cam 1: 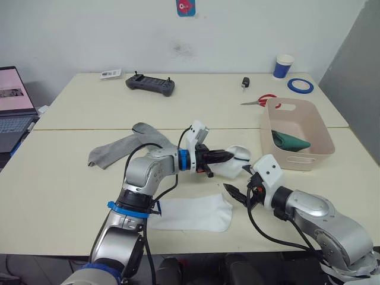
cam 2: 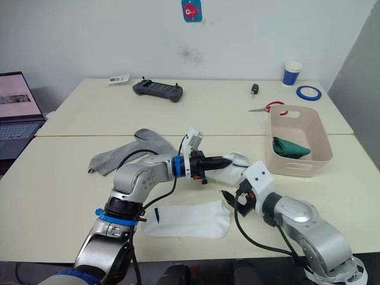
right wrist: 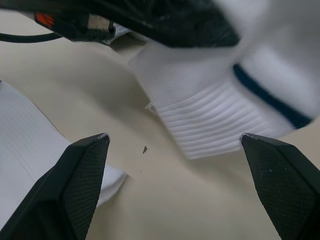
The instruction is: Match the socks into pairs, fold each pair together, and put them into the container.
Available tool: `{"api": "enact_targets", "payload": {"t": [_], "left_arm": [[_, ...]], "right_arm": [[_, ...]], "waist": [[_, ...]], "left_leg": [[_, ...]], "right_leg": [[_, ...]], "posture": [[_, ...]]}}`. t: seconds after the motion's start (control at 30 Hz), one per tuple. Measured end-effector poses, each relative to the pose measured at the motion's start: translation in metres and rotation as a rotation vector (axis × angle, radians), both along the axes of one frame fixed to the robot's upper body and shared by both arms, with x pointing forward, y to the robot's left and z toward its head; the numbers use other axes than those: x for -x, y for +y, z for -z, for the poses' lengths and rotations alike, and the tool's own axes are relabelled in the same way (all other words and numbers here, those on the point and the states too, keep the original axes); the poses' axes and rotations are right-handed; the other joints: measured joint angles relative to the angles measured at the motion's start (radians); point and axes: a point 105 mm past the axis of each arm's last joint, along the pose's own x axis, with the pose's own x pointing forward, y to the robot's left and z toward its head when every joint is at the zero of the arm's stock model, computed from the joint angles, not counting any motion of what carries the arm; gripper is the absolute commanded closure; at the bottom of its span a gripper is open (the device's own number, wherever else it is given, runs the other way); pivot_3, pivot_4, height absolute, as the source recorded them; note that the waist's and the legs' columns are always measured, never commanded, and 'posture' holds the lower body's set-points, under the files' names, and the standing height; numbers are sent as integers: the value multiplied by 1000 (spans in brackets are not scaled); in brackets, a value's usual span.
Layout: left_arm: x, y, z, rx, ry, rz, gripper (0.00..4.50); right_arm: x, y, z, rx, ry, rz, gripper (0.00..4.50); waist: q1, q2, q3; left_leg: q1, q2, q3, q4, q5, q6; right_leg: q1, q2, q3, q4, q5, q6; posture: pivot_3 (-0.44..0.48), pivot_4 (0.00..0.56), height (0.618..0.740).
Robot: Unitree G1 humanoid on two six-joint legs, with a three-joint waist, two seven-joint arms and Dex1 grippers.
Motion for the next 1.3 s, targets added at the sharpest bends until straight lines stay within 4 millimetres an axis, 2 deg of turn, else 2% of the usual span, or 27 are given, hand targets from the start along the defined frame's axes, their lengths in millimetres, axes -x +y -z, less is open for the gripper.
{"api": "enact_targets", "payload": {"t": [0.07, 0.13, 0.17, 0.23, 0.3, 0.37, 0.5, 0.6, 0.73, 0.9, 1.03, 1.17, 1.3], "left_arm": [[-1, -3, -16, 76, 4, -26, 4487], [-11, 2, -37, 177, 18, -107, 4487], [-19, 10, -49, 233, 25, -176, 4487], [-31, 28, -56, 317, 77, -302, 4487], [-41, 51, -45, 370, 166, -448, 4487], [-46, 76, -17, 382, 280, -592, 4487], [-37, 115, 45, 308, 429, -822, 4487], [-28, 137, 71, 238, 426, -953, 4487], [-26, 163, 78, 182, 349, -1102, 4487], [-25, 180, 69, 184, 267, -1221, 4487], [-6, 190, 81, 141, 277, -1296, 4487], [5, 196, 89, 112, 290, -1334, 4487], [11, 200, 90, 112, 283, -1334, 3643]], "right_arm": [[-2, -3, -4, -7, -14, 11, 0], [-3, -3, -12, -40, -26, 3, 0], [-3, -2, -16, -51, -36, -14, 0], [0, 0, -21, -61, -45, -38, 0], [2, 1, -20, -57, -40, -51, 0], [2, -1, -20, -42, -40, -52, 0], [2, 3, -18, -28, -31, -79, 0], [1, 12, -14, -17, -27, -117, 0], [-2, 25, -8, -3, -26, -152, 0], [-9, 31, 2, 37, -24, -162, 0], [-9, 34, 3, 31, -23, -170, 0], [-7, 38, 4, 19, -16, -191, 0], [-7, 41, 4, 13, -20, -194, 0]], "waist": [[-1, 0, 0], [-1, 0, 0], [-2, 0, 0], [-2, 0, 0], [-2, 0, 0], [-1, 0, 0], [3, 0, 0], [3, 0, 0], [3, -1, -1], [4, -1, -1], [2, -1, -1], [3, -1, -1], [3, -1, -1]], "left_leg": [[0, 0, 0, 0, 0, 0], [0, 0, 0, 0, 0, 0], [0, 0, 0, 0, 0, 0], [1, 0, 0, 0, 0, 0], [1, 0, 0, 0, 0, 0], [0, 0, 0, 0, 2, -4], [0, 0, 0, 0, 3, -5], [0, -1, 1, 0, 3, -6], [0, -1, 0, 0, 4, -7], [0, 0, 0, 0, 4, -7], [0, 0, 0, 0, 4, -7], [0, 0, 0, 0, 2, -4], [0, 0, 0, 0, 2, -4]], "right_leg": [[0, 0, 0, 0, 0, 0], [0, 0, 0, 0, 0, 0], [0, 0, 0, 0, 0, 0], [0, 0, 0, 0, 0, 0], [0, 0, 1, 0, 0, 0], [0, 0, 1, 0, 0, 0], [0, 0, 1, 0, 0, 0], [0, 0, 1, 0, 1, 1], [0, 0, 1, -1, 1, 1], [0, -1, 1, -1, 1, 1], [0, -1, 1, -1, 1, 1], [0, -1, 0, -1, 1, 1], [0, -1, 0, -1, 1, 1]], "posture": [[0, 150, 740], [0, 150, 740], [0, 150, 740], [0, 150, 740], [0, 150, 740], [0, 150, 740], [0, 150, 740], [0, 150, 740], [0, 150, 740], [0, 150, 740], [0, 150, 740], [0, 150, 740], [0, 150, 740]]}}
